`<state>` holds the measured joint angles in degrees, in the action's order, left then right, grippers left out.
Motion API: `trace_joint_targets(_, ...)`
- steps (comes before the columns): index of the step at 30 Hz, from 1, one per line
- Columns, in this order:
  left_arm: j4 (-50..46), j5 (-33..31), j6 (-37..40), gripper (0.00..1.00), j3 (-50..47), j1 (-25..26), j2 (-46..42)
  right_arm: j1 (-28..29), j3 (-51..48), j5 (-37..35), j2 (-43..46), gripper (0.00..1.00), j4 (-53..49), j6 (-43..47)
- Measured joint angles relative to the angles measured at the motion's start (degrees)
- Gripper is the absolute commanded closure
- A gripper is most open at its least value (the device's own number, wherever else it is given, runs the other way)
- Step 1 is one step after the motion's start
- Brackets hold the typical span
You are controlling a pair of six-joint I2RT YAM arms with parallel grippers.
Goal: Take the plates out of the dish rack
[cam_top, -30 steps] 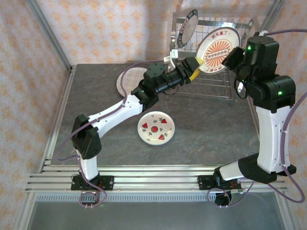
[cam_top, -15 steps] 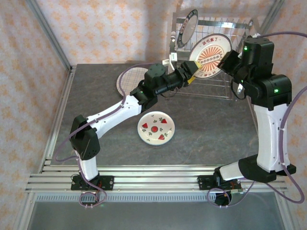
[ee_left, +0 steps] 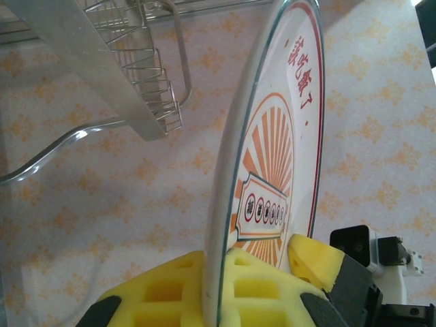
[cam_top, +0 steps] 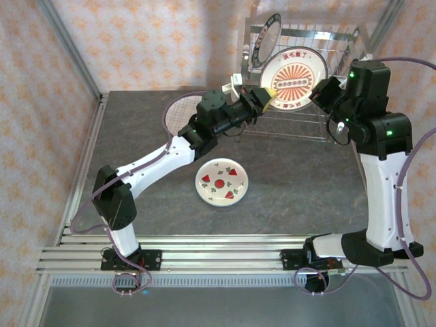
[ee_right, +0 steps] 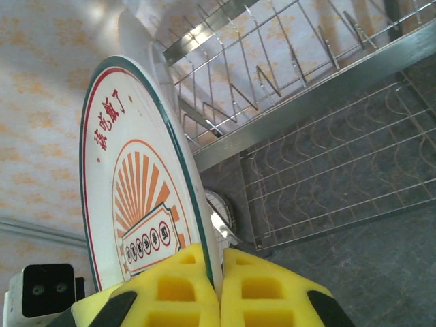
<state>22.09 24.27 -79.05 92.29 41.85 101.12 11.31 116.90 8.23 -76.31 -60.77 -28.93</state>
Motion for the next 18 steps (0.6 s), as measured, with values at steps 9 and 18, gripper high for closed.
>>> trace_joint_targets(9, -3.45, 4.07, 5.38, 1.00, -0.92, -2.10, -2.23, 0.00, 4.81, 2.36, -2.25, 0.33, -2.97, 3.76)
trace_joint_targets(18, -12.87, 9.88, 10.73, 1.00, -2.80, -7.45, -8.70, 0.00, 11.21, 6.88, -3.89, 0.25, -6.36, 11.78)
